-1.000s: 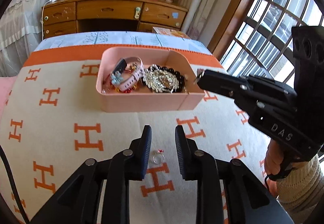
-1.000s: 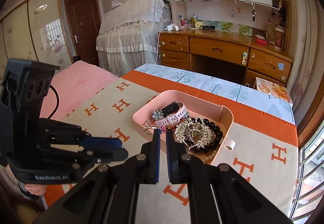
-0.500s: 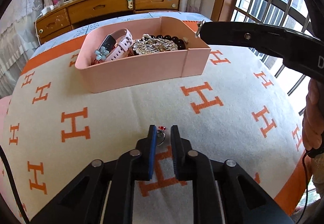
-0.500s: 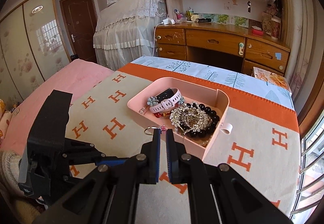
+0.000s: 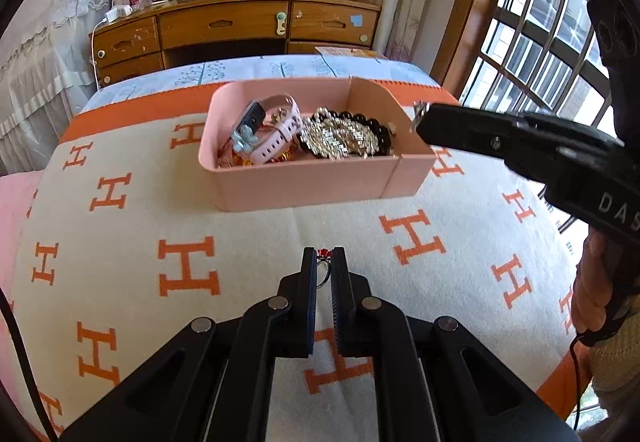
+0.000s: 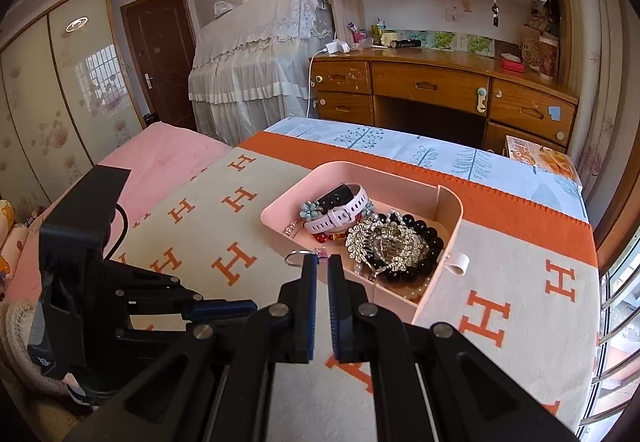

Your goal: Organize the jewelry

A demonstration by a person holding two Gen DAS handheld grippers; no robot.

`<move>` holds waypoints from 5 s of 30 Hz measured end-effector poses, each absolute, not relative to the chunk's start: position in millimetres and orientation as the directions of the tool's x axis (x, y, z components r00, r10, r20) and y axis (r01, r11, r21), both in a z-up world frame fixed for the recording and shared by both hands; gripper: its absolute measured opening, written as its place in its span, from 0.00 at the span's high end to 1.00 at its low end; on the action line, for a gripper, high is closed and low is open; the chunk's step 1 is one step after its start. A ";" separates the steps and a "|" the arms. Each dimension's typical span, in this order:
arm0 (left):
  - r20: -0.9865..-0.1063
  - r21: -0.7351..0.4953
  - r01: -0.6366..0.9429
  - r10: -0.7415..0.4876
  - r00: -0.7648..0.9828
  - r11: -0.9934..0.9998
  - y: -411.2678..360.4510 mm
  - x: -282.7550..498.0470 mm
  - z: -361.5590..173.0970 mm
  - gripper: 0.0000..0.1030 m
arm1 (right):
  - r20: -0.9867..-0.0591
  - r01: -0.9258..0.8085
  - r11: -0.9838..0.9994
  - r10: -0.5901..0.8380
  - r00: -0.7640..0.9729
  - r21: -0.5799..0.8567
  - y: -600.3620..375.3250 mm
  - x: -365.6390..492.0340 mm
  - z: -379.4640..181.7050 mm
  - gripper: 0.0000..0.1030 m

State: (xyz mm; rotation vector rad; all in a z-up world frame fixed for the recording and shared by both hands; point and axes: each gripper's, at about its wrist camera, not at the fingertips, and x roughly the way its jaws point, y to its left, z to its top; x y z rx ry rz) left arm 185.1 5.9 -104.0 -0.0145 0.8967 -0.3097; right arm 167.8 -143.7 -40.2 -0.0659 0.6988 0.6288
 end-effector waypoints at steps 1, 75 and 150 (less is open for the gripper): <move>-0.757 -0.148 0.251 -0.273 0.593 0.957 9.5 189.4 -97.1 0.96 | -0.615 -0.562 0.813 0.522 0.590 0.151 -142.3 169.7 -38.2 0.95; -0.590 0.018 -0.073 0.070 0.804 0.997 40.8 3.6 1.6 0.01 | -0.541 -0.126 0.969 0.223 0.811 0.211 -132.6 -23.1 6.9 0.41; -0.631 -0.007 -0.069 0.049 0.774 0.998 41.4 -10.0 -12.0 0.01 | -0.523 -0.094 0.975 0.189 0.831 0.203 -135.0 -56.0 3.8 0.41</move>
